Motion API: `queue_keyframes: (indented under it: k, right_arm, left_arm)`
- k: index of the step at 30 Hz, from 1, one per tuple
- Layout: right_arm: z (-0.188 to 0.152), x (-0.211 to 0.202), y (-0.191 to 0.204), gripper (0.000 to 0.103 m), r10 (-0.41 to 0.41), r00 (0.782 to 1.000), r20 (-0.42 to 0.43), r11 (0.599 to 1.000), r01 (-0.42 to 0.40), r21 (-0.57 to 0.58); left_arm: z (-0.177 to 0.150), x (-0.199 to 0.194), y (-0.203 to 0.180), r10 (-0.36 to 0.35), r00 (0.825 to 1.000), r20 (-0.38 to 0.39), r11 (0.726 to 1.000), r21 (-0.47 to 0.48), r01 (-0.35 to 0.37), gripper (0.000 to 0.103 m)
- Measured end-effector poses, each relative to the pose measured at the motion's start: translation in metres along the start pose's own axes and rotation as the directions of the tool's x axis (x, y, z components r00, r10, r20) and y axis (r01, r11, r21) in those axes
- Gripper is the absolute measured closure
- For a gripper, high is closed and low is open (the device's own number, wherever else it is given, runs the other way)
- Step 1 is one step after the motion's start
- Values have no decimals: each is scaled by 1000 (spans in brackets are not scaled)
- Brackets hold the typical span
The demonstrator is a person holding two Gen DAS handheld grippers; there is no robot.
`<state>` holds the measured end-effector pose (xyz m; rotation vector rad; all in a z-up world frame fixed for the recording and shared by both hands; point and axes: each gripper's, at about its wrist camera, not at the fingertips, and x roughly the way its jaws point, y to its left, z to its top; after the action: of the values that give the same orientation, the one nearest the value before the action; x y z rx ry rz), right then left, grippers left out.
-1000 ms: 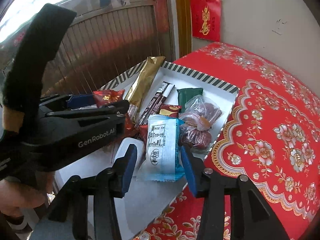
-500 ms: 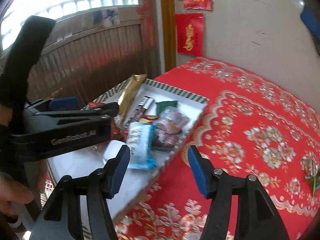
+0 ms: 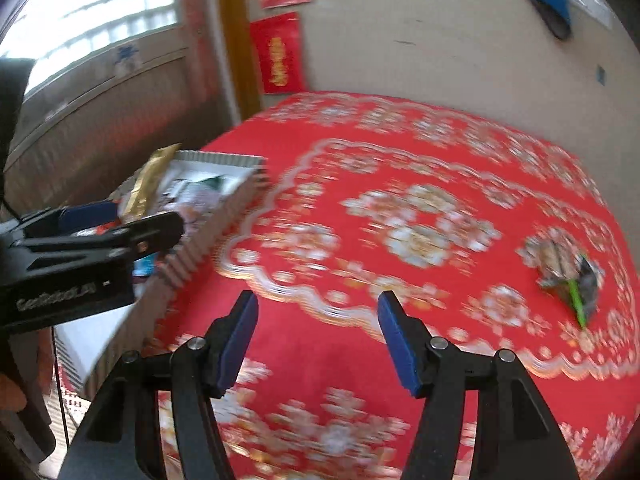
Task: Organize snacks
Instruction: 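Grasp the clear pastry bag with the left tool while the right tool grasps the green-edged dark packet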
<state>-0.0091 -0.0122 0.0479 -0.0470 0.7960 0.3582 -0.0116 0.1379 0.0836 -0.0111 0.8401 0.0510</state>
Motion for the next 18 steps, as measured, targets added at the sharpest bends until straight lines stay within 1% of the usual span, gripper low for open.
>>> queue_keyframes:
  k: [6,10,15,17,18]
  right_arm:
    - [-9,-15,-57,41,-84,996,-11,995,84,62]
    - [-14,-28,-91,40,-140,990,-14,986,140,92]
    - [-17,-49,-148,40,-203,979,-9,963,201,181]
    - [-18,-57,-171,36,-221,975,-11,948,218,230]
    - [-18,-61,-183,36,-228,974,-13,940,224,257]
  left_arm:
    - [6,7,-59,-50,999,-10,997,58,50,16]
    - [9,13,-96,-80,997,-23,992,94,82,16]
    - [9,21,-139,-113,993,-45,982,145,118,16]
    - [8,25,-155,-128,990,-54,978,162,135,16]
    - [8,27,-161,-132,990,-58,976,168,140,16]
